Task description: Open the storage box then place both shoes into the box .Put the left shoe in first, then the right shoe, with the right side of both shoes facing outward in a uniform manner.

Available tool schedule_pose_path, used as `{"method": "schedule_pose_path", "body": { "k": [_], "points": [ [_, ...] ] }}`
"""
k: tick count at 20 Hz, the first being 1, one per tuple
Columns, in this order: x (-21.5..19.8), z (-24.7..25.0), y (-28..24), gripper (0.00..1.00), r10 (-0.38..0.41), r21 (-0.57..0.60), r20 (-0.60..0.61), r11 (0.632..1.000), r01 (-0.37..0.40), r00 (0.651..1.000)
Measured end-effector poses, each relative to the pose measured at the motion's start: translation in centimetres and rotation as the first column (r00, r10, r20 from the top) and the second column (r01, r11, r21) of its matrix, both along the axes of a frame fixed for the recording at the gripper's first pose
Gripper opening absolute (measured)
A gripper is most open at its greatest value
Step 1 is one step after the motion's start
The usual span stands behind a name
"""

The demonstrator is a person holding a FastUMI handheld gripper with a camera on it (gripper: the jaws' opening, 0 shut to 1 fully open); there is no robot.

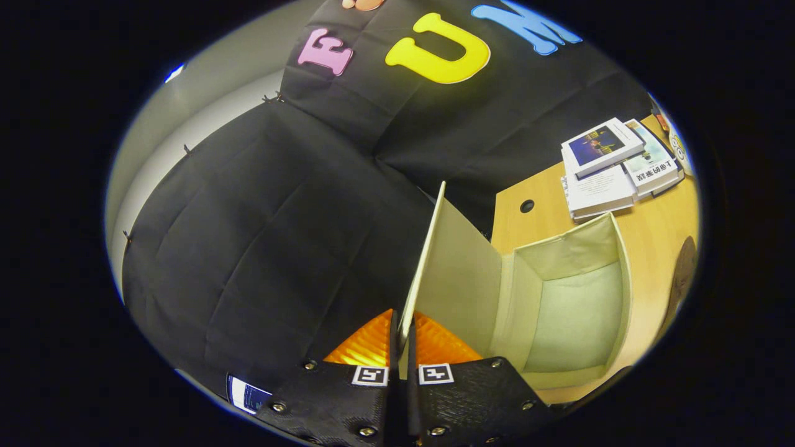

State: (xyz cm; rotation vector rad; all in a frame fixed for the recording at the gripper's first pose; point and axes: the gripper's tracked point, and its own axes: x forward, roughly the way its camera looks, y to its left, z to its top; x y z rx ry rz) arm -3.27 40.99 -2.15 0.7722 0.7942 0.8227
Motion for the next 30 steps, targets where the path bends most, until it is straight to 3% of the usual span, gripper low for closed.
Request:
{"method": "schedule_pose_path", "body": {
  "k": [7, 9, 12, 13, 14, 21, 30],
  "points": [
    [-0.5, 0.1, 3.5, 0.17, 0.062, -0.025, 0.060, 0.998, -0.061, 0.996],
    [-0.6, 0.3, 3.5, 0.28, 0.073, -0.030, 0.091, 0.997, -0.070, 0.993],
    [-0.4, 0.5, 3.3, 0.78, 0.070, -0.050, 0.139, 0.997, -0.063, 0.988],
    [-0.4, 0.6, 2.7, 0.83, 0.060, -0.066, 0.155, 0.997, -0.050, 0.986],
    [-0.1, 0.6, 2.0, 0.96, 0.052, -0.082, 0.171, 0.996, -0.038, 0.984],
    [0.8, -0.6, -3.9, 0.97, -0.002, -0.198, 0.262, 0.979, 0.056, 0.965],
    [2.8, -3.1, -14.7, 0.97, -0.101, -0.357, 0.358, 0.904, 0.236, 0.928]
  ]
}}
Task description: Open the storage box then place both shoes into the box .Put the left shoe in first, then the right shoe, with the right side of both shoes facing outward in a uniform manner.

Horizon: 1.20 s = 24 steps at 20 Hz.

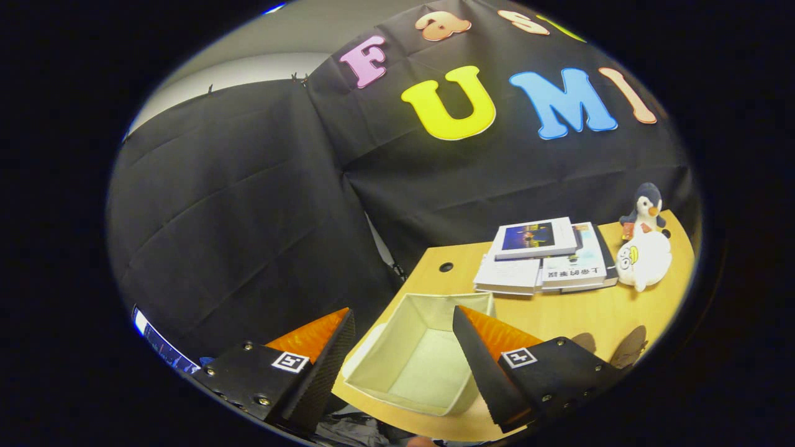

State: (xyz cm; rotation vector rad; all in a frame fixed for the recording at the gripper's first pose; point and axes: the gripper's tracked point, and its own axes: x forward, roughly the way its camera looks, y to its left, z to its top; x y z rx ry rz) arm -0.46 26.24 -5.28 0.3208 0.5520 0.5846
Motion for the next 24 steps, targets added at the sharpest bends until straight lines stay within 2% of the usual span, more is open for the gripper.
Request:
{"method": "schedule_pose_path", "body": {
  "k": [6, 12, 17, 24],
  "points": [
    [1.2, -4.2, -7.7, 0.97, -0.115, -0.157, 0.025, 0.981, 0.118, 0.993],
    [1.2, -8.2, -12.6, 0.97, -0.188, -0.216, -0.004, 0.959, 0.183, 0.982],
    [1.1, -12.1, -16.0, 0.97, -0.232, -0.292, -0.015, 0.931, 0.217, 0.973],
    [0.3, -17.9, -19.3, 0.97, -0.288, -0.345, -0.101, 0.908, 0.238, 0.952]
  ]
}}
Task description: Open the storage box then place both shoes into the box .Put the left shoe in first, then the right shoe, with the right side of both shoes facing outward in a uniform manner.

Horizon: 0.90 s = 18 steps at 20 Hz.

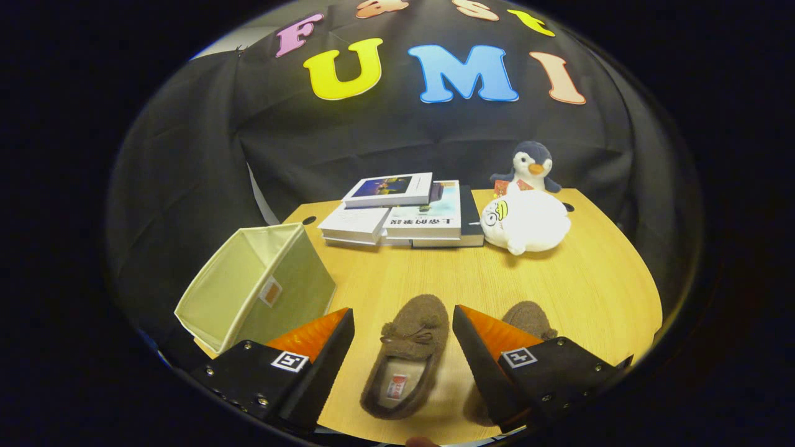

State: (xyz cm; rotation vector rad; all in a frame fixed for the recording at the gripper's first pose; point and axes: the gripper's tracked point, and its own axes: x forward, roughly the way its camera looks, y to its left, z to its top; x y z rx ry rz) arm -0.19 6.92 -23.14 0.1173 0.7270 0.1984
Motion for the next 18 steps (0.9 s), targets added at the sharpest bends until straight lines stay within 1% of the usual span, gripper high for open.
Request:
{"method": "schedule_pose_path", "body": {
  "k": [7, 11, 18],
  "points": [
    [-1.4, -5.2, -2.1, 0.97, -0.016, -0.058, -0.089, 0.998, 0.011, 0.996],
    [-2.1, -7.7, -2.5, 0.97, -0.007, -0.079, -0.139, 0.997, -0.004, 0.990],
    [-2.4, -10.4, -2.3, 0.98, 0.014, -0.088, -0.190, 0.996, -0.031, 0.982]
  ]
}}
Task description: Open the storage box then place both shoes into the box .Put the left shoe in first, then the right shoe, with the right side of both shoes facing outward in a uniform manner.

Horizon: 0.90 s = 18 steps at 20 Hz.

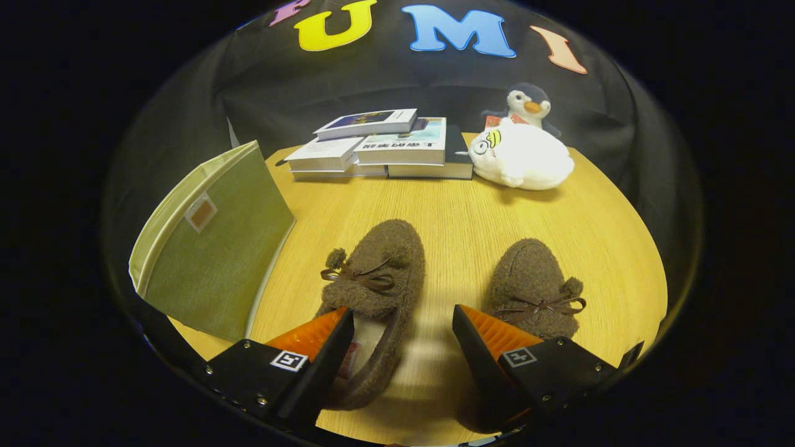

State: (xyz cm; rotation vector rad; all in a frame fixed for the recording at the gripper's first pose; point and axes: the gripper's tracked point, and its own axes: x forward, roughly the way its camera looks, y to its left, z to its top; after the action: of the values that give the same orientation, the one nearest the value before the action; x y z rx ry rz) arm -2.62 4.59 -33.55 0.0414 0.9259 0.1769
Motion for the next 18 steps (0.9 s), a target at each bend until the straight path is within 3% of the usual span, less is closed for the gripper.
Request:
{"method": "schedule_pose_path", "body": {
  "k": [5, 7, 9, 10, 13, 15, 17, 18],
  "points": [
    [0.4, -1.9, 0.2, 0.97, -0.004, -0.001, -0.045, 1.000, 0.004, 0.999],
    [0.1, -2.2, 0.9, 0.87, 0.011, 0.021, -0.065, 1.000, -0.010, 0.998],
    [-0.1, -2.1, 1.8, 0.69, 0.021, 0.055, -0.079, 0.998, -0.017, 0.997],
    [-0.2, -2.2, 1.8, 0.45, 0.024, 0.041, -0.085, 0.999, -0.020, 0.996],
    [0.1, -2.2, 1.6, 0.43, 0.018, 0.000, -0.098, 1.000, -0.018, 0.995],
    [0.0, -2.2, 1.5, 0.14, -0.051, 0.041, -0.126, 0.998, 0.057, 0.991],
    [0.5, -1.7, 1.0, 0.14, -0.112, 0.065, -0.126, 0.991, 0.120, 0.986],
    [0.2, -1.4, 1.0, 0.00, -0.122, 0.078, -0.154, 0.988, 0.135, 0.981]
  ]
}}
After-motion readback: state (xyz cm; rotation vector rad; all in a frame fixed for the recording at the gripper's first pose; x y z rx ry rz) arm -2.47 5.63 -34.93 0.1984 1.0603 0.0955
